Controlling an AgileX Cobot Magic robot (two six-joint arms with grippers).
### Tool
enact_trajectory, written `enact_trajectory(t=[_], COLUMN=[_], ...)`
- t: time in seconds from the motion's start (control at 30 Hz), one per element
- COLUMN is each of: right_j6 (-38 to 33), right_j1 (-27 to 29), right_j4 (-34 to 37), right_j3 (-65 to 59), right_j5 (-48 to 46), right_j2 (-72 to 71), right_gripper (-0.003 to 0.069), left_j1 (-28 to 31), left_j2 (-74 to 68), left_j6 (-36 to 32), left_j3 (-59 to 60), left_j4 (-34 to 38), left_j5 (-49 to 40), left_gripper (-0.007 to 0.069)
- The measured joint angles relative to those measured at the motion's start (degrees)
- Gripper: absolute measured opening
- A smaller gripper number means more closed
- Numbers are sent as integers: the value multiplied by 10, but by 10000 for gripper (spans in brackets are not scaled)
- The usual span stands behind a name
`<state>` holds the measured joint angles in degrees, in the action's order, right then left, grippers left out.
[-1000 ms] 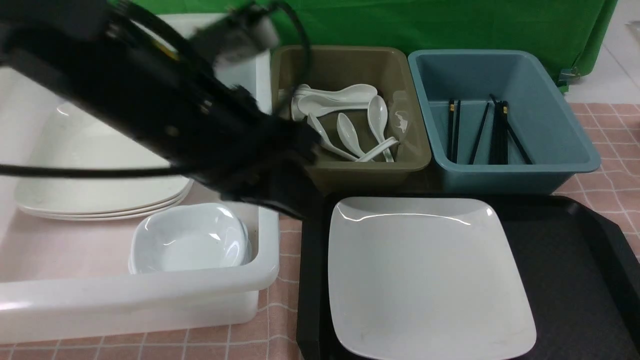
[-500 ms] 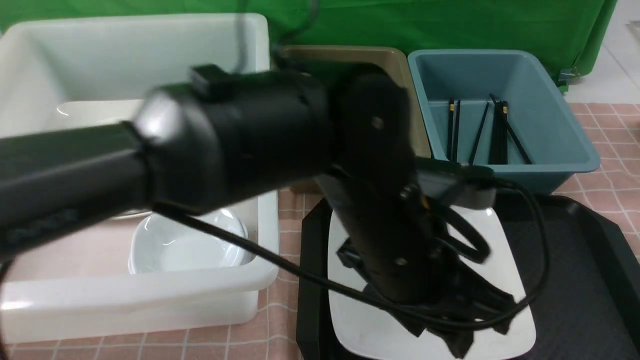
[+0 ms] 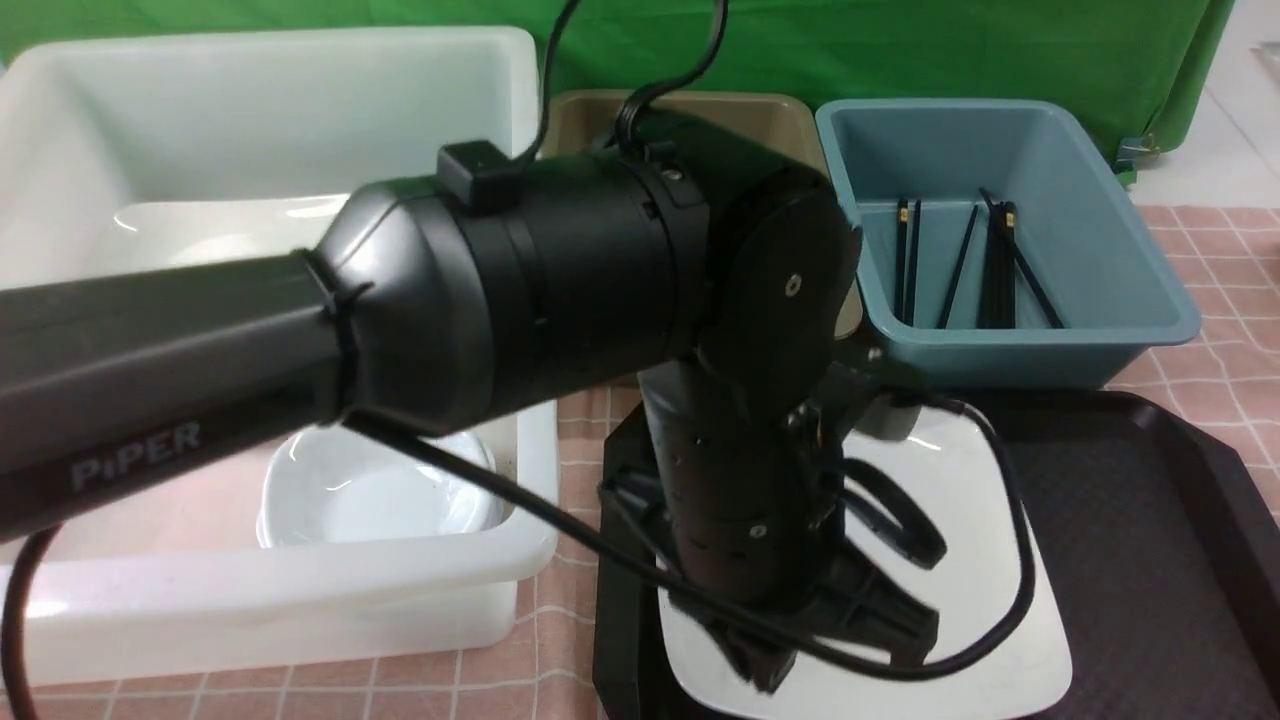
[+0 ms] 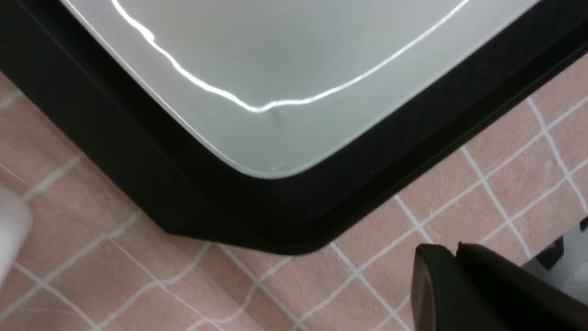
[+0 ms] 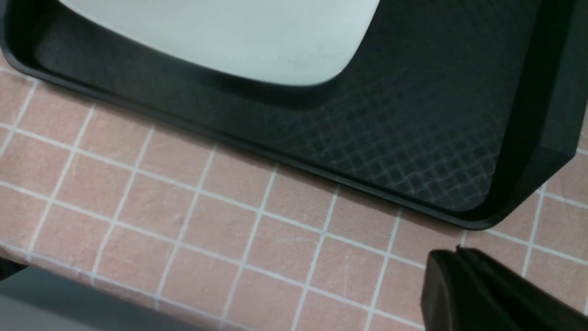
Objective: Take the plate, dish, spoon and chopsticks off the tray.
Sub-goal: Use the left arm to grab a plate from the dinner plate
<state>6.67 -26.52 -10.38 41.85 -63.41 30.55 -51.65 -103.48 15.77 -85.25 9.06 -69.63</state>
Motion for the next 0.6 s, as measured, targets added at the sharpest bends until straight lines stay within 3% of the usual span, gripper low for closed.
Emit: enact_trajectory(t=[0.13,0.27,0.37,0.6], right_j6=[0,0,0,-1], right_j1=[0,0,0,0], right_j4=[0,1,1,1], right_j3=[0,0,0,0], right_j5=[0,0,0,4], right_j2=[0,0,0,0], right_gripper=[30,30,30,30], left_j1=[4,32,38,15], left_j2=[3,29,48,109], left_j6=[22,26,33,165], left_j3=[52,125,164,286], left_j4=[30,137,163,187], left_j5=[63,194,239,362], left_gripper=[8,8,8,22])
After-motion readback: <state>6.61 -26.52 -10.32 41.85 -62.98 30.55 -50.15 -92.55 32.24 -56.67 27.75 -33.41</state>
